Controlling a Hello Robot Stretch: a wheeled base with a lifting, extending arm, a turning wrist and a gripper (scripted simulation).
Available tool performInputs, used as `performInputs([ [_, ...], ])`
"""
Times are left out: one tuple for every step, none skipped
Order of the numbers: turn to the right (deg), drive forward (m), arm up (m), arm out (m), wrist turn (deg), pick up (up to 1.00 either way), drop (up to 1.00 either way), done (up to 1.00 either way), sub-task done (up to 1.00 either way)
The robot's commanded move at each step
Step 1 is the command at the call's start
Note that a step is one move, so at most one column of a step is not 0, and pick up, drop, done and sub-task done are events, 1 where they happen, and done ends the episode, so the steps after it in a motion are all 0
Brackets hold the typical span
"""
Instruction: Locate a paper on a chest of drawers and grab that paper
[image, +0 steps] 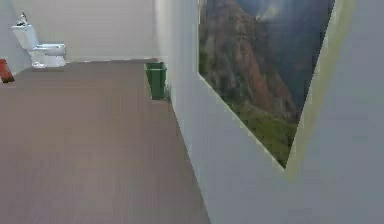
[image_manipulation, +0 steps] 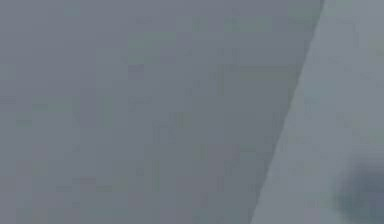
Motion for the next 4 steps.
performInputs([
  [-45.0,0.0,0.0,0.0,0.0,0.0,0.0,0.0,0.0],
  [-12.0,0.0,0.0,0.0,0.0,0.0,0.0,0.0,0.0],
  [0.0,0.45,0.0,0.0,0.0,0.0,0.0,0.0,0.0],
  [-45.0,0.0,0.0,0.0,0.0,0.0,0.0,0.0,0.0],
])
